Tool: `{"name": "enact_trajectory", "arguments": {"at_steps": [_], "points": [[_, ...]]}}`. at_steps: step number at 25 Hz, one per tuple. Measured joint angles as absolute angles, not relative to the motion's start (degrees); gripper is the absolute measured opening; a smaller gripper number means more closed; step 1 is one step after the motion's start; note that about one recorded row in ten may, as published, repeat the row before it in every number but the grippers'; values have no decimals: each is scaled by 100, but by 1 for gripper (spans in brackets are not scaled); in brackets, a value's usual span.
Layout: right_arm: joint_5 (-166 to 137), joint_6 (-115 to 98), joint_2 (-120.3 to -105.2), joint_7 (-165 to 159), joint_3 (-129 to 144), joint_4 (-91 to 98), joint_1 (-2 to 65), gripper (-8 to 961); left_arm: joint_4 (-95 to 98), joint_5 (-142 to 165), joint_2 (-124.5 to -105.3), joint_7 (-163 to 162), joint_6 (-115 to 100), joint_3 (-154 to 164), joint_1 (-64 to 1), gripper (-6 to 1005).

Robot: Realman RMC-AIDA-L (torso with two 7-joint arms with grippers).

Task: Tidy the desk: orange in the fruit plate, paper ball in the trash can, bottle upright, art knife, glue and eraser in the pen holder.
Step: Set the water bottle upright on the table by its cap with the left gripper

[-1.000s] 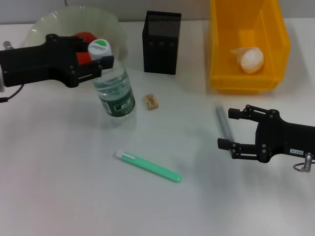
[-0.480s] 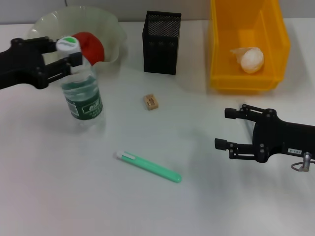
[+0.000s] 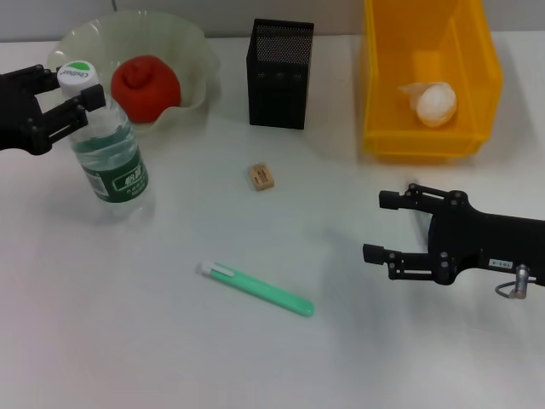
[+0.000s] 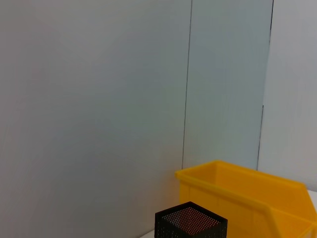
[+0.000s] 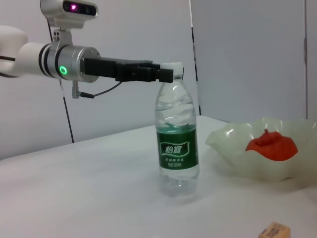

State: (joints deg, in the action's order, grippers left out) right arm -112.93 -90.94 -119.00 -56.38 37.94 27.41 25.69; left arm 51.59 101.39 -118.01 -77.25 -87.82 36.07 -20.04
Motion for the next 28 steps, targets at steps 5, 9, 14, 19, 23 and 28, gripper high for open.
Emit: {"name": "enact_trajectory", "arguments": {"at_steps": [5,9,14,19,23,28], "points": [[-11294,-9078,-11900,-5632,3806,2742,2575,832,5153,10138,-11807,-7691,-8633,3595,-2004,443],[-11295,-9078,-11900,-5630,3806,2742,2575,832,5118,10138,-11819,-7609,-8473,3584,-1987,448],[-11294,-9078,-11900,-5628,3806,2742,2575,832,4832,10135,-11817,-7339,-8442,3310,-2036,455],[-11294,-9078,-11900,-5626,3806,2742,2575,832,4697,10078,-11808,-7172,-8432,3204,-2046,463],[-11294,-9079,-11900,-5627,3806,2742,2610,831,4651,10007,-11804,-7107,-8412,3169,-2048,469],[-11294,-9079,-11900,-5628,3806,2742,2617,831,4473,9789,-11777,-6952,-8383,3146,-2045,477]]}}
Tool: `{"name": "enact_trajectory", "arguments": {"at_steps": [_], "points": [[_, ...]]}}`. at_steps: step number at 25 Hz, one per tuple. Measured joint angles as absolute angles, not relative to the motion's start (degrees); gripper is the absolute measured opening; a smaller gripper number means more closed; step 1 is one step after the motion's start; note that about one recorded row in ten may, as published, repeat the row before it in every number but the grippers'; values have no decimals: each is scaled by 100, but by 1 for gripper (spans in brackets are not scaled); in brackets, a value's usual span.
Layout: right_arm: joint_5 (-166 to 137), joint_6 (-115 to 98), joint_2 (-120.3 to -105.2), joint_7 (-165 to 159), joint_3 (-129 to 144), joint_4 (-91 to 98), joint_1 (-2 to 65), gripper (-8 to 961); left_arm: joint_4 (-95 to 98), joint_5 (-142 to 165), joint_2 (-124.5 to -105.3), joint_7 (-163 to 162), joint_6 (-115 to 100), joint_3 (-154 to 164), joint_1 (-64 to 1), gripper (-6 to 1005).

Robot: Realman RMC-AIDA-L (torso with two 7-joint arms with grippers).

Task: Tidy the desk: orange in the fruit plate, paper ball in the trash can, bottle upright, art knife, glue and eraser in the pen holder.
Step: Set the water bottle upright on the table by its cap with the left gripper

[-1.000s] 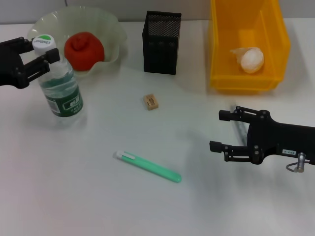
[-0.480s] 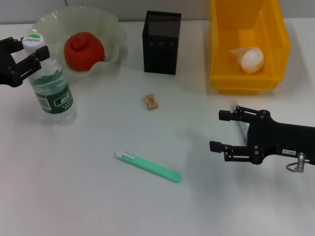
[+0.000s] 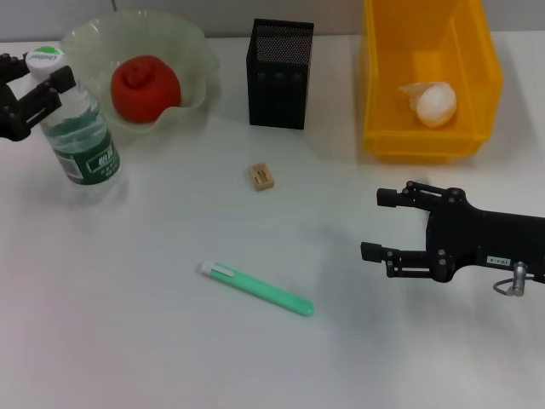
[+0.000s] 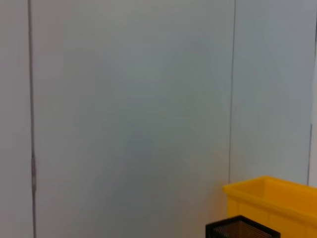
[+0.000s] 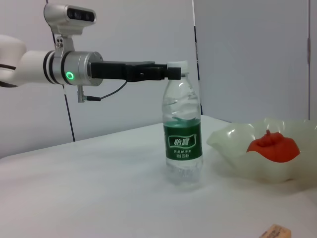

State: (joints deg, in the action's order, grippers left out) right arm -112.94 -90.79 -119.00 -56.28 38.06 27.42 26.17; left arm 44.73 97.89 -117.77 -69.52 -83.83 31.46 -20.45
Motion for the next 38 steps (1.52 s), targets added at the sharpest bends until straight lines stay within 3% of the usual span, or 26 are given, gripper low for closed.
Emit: {"name": "enact_trajectory", "arguments": {"at_steps": [38], "points": [[-11295,-9024,-11900,-5644,3815,2733,2592,832,3806,9472,-11812,-6109,-8050,3087,-2020,535]]}}
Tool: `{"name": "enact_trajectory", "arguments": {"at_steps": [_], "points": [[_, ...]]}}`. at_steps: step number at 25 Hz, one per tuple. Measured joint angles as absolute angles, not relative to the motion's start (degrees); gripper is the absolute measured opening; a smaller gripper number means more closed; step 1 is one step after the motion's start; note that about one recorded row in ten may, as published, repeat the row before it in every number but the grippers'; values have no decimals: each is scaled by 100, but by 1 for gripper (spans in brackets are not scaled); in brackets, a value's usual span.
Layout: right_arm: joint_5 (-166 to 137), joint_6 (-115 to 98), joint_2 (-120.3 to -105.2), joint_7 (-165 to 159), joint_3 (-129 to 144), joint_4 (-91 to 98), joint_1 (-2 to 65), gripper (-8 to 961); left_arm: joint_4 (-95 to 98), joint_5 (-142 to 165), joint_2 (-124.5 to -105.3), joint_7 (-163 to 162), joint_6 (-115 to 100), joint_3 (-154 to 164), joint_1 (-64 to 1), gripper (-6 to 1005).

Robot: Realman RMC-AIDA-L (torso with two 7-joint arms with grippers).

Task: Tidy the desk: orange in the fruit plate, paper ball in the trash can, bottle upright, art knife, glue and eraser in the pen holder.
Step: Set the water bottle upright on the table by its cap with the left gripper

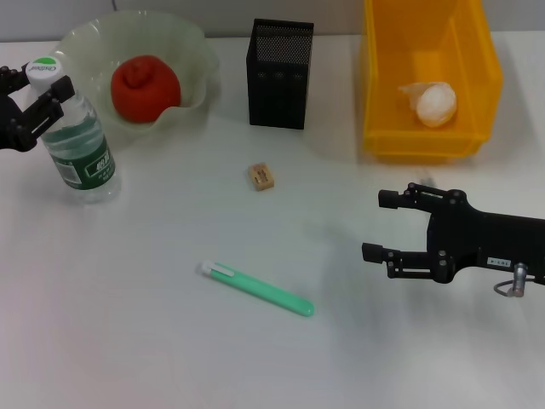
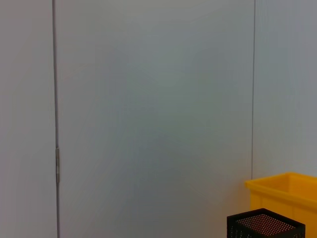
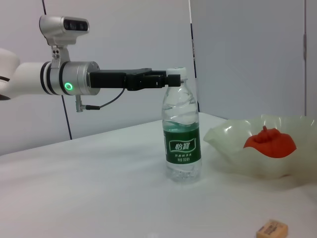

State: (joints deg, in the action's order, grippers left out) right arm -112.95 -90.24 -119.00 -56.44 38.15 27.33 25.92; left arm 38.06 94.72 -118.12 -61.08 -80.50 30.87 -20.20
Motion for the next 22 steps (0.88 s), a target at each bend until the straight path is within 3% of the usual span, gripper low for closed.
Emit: {"name": "enact_trajectory", "arguments": {"at_steps": [22], "points": [[-11382,-9017,-11900,-5664,3814,2733,2610,831,3797,9409,-11813,-6287,-8095,3004,-1977,568]]}}
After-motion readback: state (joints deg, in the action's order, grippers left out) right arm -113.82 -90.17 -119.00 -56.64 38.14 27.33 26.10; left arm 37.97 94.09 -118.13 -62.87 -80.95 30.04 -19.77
